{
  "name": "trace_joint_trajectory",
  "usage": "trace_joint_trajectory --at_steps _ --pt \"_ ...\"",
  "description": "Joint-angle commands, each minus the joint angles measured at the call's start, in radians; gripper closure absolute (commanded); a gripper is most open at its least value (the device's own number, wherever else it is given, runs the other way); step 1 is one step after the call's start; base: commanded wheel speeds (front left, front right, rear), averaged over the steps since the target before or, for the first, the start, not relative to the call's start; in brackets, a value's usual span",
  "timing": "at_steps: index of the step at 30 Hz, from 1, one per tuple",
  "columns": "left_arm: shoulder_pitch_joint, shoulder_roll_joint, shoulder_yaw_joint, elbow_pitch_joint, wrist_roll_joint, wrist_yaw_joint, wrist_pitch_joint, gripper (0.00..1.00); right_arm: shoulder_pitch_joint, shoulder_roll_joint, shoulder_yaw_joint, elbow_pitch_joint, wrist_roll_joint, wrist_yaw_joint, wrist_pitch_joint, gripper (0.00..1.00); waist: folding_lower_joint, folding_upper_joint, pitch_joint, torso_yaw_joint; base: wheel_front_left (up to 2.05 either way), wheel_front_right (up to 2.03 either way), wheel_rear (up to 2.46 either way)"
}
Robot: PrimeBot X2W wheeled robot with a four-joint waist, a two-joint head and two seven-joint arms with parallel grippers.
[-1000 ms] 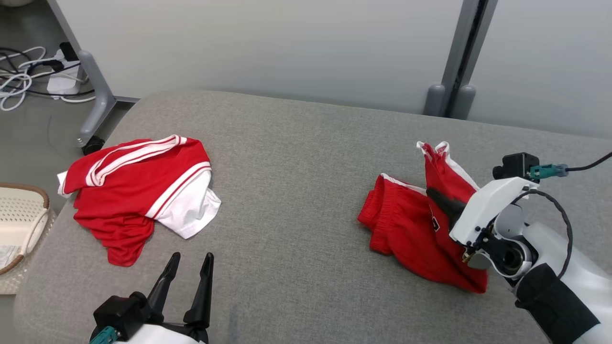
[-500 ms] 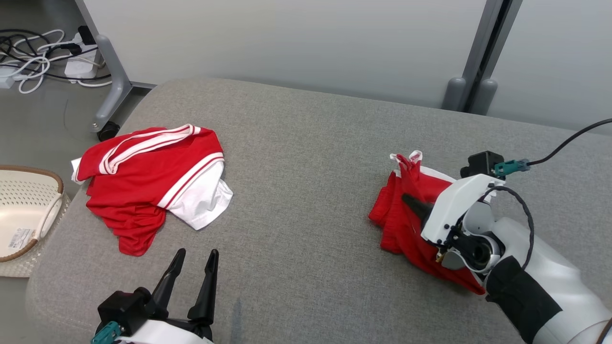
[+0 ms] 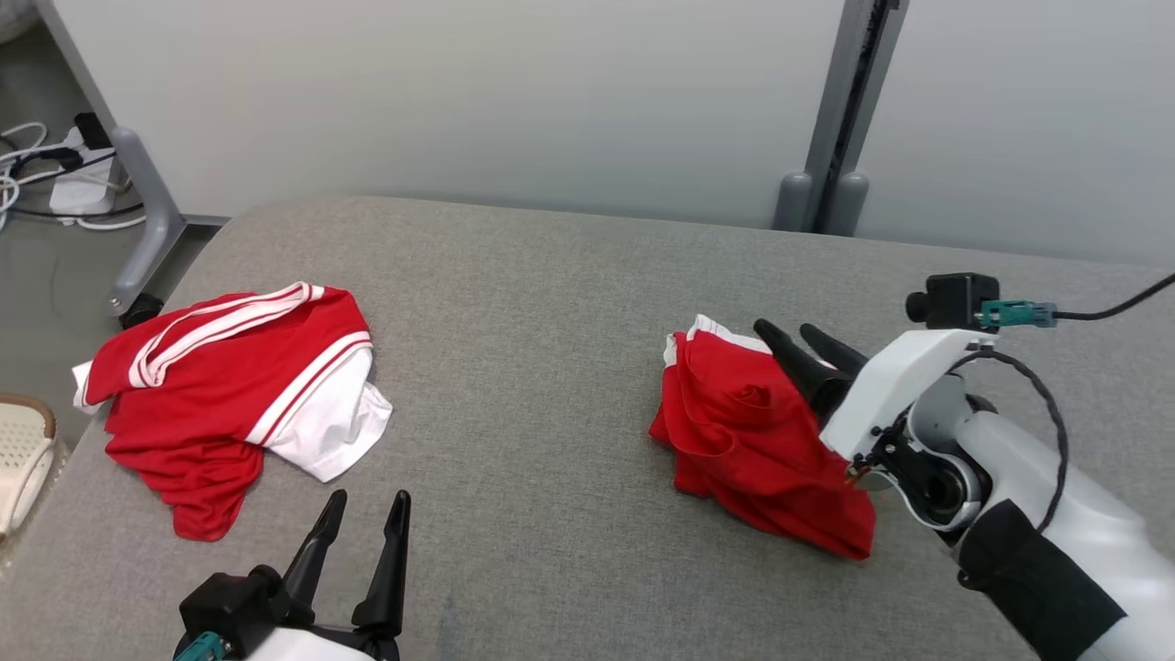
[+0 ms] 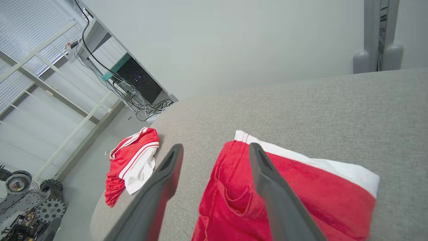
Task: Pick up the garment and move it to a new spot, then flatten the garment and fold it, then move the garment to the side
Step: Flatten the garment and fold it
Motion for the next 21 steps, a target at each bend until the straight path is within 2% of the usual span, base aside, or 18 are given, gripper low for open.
trace_joint_trajectory --at_steps 1,7,12,21 --pt "0.009 0.001 0.005 -0.004 0.008 -0.001 -0.002 0.00 0.018 -0.024 -0.004 -0.018 -0.002 0.000 -0.025 0.00 0.0000 -0.0001 -0.013 -0.022 0.00 0.00 0.00" --pt "0.019 -0.004 0.010 -0.015 0.015 -0.001 -0.002 0.00 0.057 -0.112 -0.032 -0.012 -0.054 0.000 -0.155 0.00 0.0000 -0.0001 -0.019 -0.050 0.00 0.00 0.00" --pt "0.027 -0.009 0.011 -0.019 0.014 -0.001 -0.002 0.00 0.106 -0.137 -0.075 0.036 -0.080 0.000 -0.226 0.00 0.0000 -0.0001 -0.022 -0.057 0.00 0.00 0.00" --pt "0.019 -0.007 0.006 -0.022 0.011 -0.001 -0.002 0.00 0.116 -0.110 -0.122 0.109 -0.131 0.000 -0.258 0.00 0.0000 -0.0001 -0.018 -0.061 0.00 0.00 0.00"
